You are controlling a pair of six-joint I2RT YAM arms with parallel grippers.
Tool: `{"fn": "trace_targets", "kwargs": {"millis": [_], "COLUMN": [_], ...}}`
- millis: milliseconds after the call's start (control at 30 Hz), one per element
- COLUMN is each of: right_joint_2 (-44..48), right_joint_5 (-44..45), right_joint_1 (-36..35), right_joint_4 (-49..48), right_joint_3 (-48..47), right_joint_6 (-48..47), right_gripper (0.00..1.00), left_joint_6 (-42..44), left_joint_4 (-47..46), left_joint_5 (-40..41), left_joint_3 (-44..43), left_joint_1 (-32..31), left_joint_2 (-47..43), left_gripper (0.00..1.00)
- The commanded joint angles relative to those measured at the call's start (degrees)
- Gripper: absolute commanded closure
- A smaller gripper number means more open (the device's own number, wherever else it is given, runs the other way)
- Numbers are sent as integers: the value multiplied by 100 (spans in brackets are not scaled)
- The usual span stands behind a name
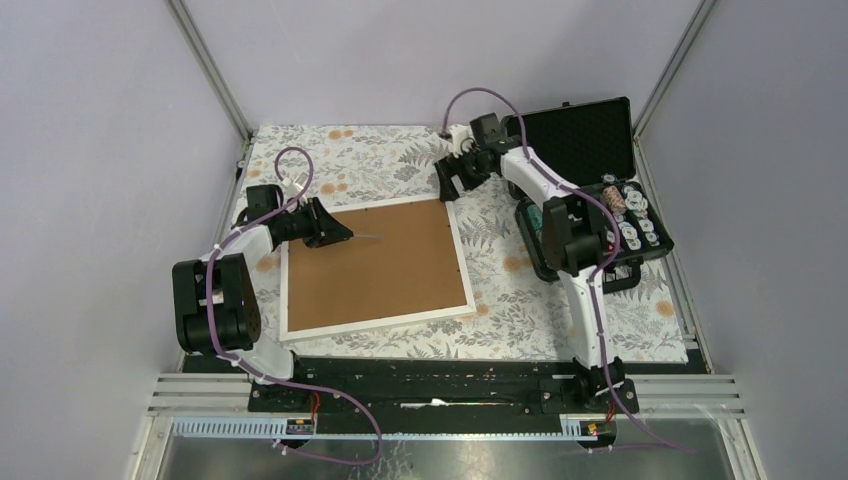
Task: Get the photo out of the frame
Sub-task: Adjust the photo frame at the center of the board.
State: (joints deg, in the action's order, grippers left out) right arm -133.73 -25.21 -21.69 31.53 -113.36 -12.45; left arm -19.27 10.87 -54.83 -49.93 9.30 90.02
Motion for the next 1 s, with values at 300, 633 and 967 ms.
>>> {"fn": "trace_targets", "kwargs": {"millis": [300,633,967], "right_joint_2": [-1484,-1703,-1731], "right_joint_5": [-444,282,392], "right_joint_1": [-730,-868,-494], "right_joint_4": [37,1487,2271], "right_joint_3": [-2174,-2232,-1854], "right_joint_6": [-1959,-2831,-3097], "right_gripper": [1,34,64], "left_joint_6": [110,23,6], "left_joint_4": [-68,-50,-20], "left_joint_5": [-2,-41,-81], "left_joint_3": [-304,-358,-399], "left_joint_1": [277,347,375], "left_joint_2": [-243,-249,-212], "left_gripper": [100,100,100]}}
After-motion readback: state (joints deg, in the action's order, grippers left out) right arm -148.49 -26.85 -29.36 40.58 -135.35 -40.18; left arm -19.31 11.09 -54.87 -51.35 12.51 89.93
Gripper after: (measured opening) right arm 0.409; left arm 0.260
